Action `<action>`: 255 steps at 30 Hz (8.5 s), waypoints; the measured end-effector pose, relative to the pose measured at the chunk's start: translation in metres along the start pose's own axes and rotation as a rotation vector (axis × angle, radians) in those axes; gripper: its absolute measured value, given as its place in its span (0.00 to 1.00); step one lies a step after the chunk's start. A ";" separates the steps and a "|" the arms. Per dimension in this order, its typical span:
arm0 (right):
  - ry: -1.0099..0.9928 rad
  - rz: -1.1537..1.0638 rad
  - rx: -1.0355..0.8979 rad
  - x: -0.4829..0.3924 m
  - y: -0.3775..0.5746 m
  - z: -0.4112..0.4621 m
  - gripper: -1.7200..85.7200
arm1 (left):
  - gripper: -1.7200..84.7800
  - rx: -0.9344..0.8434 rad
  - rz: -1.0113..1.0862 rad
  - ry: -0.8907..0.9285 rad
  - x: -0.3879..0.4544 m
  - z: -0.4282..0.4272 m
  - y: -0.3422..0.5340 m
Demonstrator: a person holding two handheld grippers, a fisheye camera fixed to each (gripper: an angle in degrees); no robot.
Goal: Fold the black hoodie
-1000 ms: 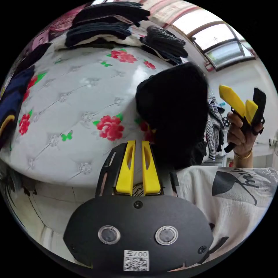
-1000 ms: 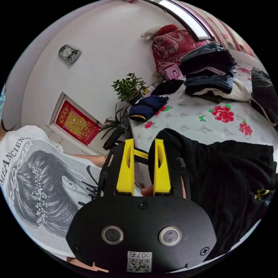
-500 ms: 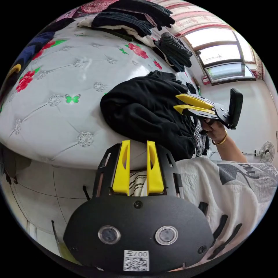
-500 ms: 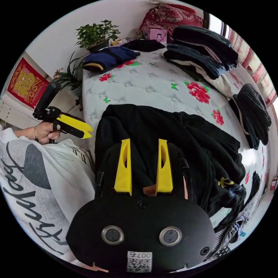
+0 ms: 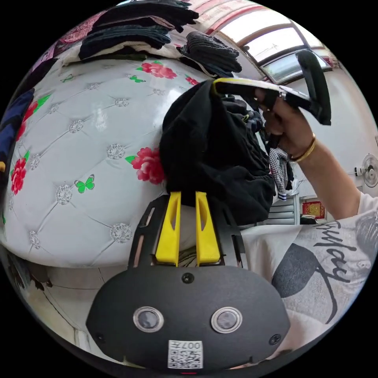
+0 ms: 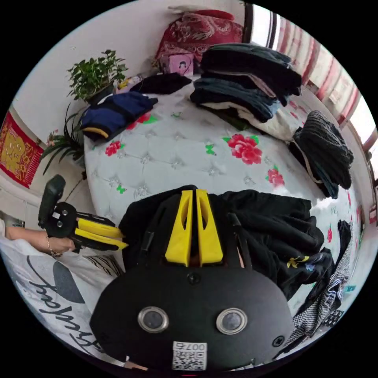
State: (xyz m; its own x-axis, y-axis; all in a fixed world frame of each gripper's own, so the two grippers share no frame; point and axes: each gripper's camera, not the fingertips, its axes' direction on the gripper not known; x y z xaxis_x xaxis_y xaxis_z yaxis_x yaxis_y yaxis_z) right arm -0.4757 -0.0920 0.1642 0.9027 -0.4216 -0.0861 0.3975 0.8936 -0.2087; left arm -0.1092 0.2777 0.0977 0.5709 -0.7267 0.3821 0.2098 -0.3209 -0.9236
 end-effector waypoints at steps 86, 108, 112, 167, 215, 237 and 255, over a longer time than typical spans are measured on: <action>0.721 1.043 -0.100 0.385 0.203 -0.204 0.11 | 0.02 0.365 -0.523 -0.765 -0.058 -0.182 -0.176; 0.049 0.197 -0.029 0.315 -0.258 0.043 0.06 | 0.08 0.041 -0.490 -0.199 -0.040 -0.023 -0.038; 0.015 0.532 0.158 0.414 -0.250 -0.035 0.08 | 0.09 0.022 -0.495 -0.188 -0.043 -0.029 -0.015; -0.173 0.424 -0.341 0.258 0.253 -0.139 0.05 | 0.05 -0.055 -0.153 -0.088 0.087 0.025 0.008; -0.243 1.302 0.372 0.476 0.411 -0.257 0.12 | 0.02 0.027 -0.642 -0.245 0.081 -0.076 0.134; 0.297 1.358 0.262 0.526 0.381 -0.271 0.08 | 0.10 0.188 -0.715 -0.212 0.033 -0.142 -0.026; -0.075 0.329 0.016 0.380 -0.059 0.028 0.11 | 0.13 0.454 -0.883 -0.246 -0.019 -0.223 0.005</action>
State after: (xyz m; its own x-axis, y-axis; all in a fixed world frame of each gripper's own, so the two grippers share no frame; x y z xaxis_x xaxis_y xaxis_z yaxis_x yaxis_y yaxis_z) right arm -0.1511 -0.3005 0.1714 0.9924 -0.0979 -0.0746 0.0844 0.9824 -0.1666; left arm -0.2960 0.1544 0.0925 0.2030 -0.1810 0.9623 0.8865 -0.3834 -0.2591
